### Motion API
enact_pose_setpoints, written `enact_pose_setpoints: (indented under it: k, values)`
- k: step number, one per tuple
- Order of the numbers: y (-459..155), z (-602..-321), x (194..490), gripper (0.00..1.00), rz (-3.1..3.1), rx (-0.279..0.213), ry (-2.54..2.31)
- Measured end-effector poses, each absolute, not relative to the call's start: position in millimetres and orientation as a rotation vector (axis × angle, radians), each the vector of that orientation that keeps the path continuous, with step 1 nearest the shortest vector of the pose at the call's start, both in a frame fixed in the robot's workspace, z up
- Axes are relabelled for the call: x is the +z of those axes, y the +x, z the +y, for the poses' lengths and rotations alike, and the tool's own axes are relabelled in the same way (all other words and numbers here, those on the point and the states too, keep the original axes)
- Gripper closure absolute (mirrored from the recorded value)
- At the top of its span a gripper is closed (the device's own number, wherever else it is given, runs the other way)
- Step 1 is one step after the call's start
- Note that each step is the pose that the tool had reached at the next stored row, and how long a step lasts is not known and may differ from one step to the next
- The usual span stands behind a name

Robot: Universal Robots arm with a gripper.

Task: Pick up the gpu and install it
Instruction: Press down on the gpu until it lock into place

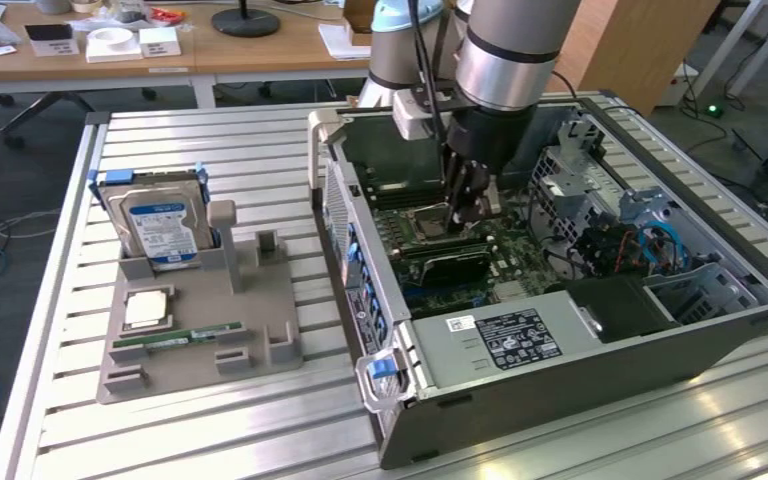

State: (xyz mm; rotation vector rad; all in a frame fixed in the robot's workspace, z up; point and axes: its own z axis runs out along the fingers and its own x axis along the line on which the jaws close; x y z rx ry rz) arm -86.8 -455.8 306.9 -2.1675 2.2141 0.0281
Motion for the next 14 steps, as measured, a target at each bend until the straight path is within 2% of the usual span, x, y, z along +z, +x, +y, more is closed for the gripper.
enact_pose_setpoints:
  k: [14]
  values:
    - [-81.6,-455.8,310.2,0.89,2.215,0.030,-2.168]
